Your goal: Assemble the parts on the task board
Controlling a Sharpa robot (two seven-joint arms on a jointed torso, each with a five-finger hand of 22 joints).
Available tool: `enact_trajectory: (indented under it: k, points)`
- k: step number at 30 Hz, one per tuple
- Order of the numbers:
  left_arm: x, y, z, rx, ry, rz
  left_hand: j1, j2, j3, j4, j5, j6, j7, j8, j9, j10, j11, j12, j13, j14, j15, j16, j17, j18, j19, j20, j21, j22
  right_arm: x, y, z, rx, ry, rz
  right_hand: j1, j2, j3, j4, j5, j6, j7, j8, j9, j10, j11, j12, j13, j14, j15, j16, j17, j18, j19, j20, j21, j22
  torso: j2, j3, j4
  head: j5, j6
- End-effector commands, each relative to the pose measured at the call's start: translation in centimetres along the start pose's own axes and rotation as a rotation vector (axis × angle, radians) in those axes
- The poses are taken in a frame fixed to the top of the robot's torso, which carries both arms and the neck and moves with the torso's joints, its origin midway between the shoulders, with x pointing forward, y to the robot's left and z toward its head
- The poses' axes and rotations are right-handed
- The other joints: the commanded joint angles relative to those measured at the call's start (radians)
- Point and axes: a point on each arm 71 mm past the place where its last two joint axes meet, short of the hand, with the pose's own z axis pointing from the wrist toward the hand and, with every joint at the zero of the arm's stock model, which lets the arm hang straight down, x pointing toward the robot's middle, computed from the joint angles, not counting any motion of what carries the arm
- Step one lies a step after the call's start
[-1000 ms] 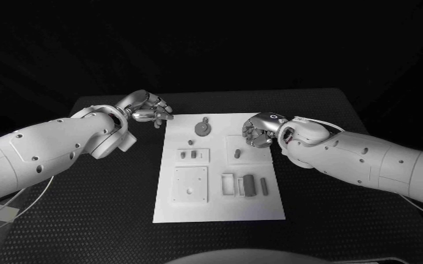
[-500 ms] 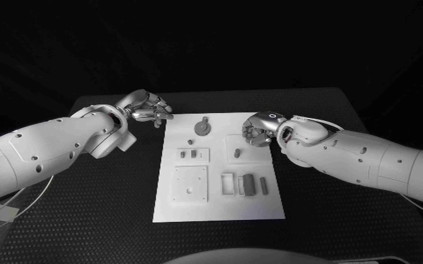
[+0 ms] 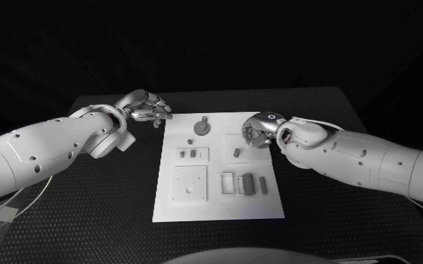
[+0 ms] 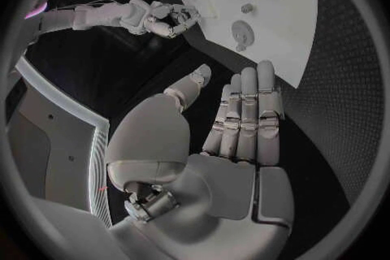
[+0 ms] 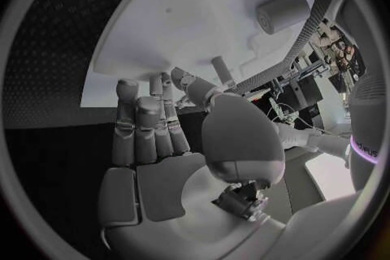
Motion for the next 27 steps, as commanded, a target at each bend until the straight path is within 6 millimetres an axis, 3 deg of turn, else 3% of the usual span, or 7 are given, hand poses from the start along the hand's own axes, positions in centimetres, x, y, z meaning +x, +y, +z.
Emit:
enact_trajectory:
  k: [1,6,13,18,27]
  points:
    - [0.13,-0.19,0.03,0.008,0.012,-0.010,-0.002,0.000,-0.007,0.000,0.002,-0.004,0.004,0.001,-0.001,-0.004,0.000,0.003,0.000,0.002,0.003,-0.006,0.002,0.045,0.007,-0.003,-0.004,-0.002,1.67,0.09,-0.38,0.014,0.050,-0.045,0.000,-0.015,0.000,-0.008,-0.002,-0.002,0.005,0.000,-0.001,0.034,0.011,-0.006,-0.003,0.002,-0.001,-0.005,0.002,0.027,0.001,-0.004,-0.004,0.001,0.000,0.0001,0.0004,0.000,0.000]
    - [0.10,-0.15,0.00,0.007,0.011,-0.009,-0.001,0.000,-0.007,-0.001,0.002,-0.004,0.004,0.001,-0.001,-0.004,0.000,0.003,0.000,0.002,0.003,-0.007,0.002,0.045,0.007,-0.004,-0.004,-0.002,1.69,0.17,-0.40,0.012,0.044,-0.048,0.006,-0.032,0.001,-0.011,-0.002,-0.011,0.010,-0.006,-0.004,0.027,0.014,-0.015,-0.002,0.002,0.002,-0.007,0.004,0.027,0.003,-0.004,-0.007,0.002,0.000,0.0003,0.0008,-0.002,-0.001]
    - [0.12,-0.17,-0.01,0.008,0.011,-0.010,0.000,0.001,-0.007,-0.001,0.002,-0.004,0.004,0.001,-0.001,-0.004,0.000,0.003,0.000,0.002,0.003,-0.008,0.003,0.045,0.008,-0.004,-0.005,-0.002,1.95,0.47,-0.44,0.004,0.037,-0.047,0.010,-0.029,0.003,-0.010,-0.002,-0.008,0.009,-0.005,-0.003,0.031,0.014,-0.014,0.001,0.003,0.002,-0.008,0.006,0.027,0.005,-0.004,-0.007,0.003,0.000,-0.0005,0.0002,-0.002,0.000]
    - [0.09,-0.14,-0.04,0.007,0.011,-0.010,0.000,0.001,-0.007,-0.001,0.002,-0.004,0.004,0.001,-0.001,-0.004,0.000,0.003,0.000,0.002,0.003,-0.008,0.004,0.045,0.008,-0.004,-0.005,-0.002,2.10,0.63,-0.45,0.001,0.023,-0.046,0.007,-0.019,0.002,0.000,-0.002,0.010,0.001,0.004,0.001,0.052,0.006,-0.008,0.011,0.012,-0.005,-0.008,0.009,0.027,0.014,-0.006,-0.007,0.005,0.000,-0.0005,0.0011,0.000,0.000]
    - [0.08,-0.12,-0.06,0.005,0.011,-0.010,0.000,0.002,-0.007,-0.001,0.002,-0.004,0.004,0.002,-0.001,-0.003,0.000,0.003,0.000,0.003,0.002,-0.009,0.005,0.044,0.009,-0.004,-0.005,-0.003,2.32,0.68,-0.38,0.006,0.026,-0.059,0.003,0.019,0.003,0.014,-0.002,0.041,-0.012,0.017,0.009,0.083,-0.007,-0.001,0.027,0.028,-0.018,-0.010,0.013,0.027,0.026,-0.012,-0.004,0.011,0.000,-0.0004,0.0006,-0.001,0.000]
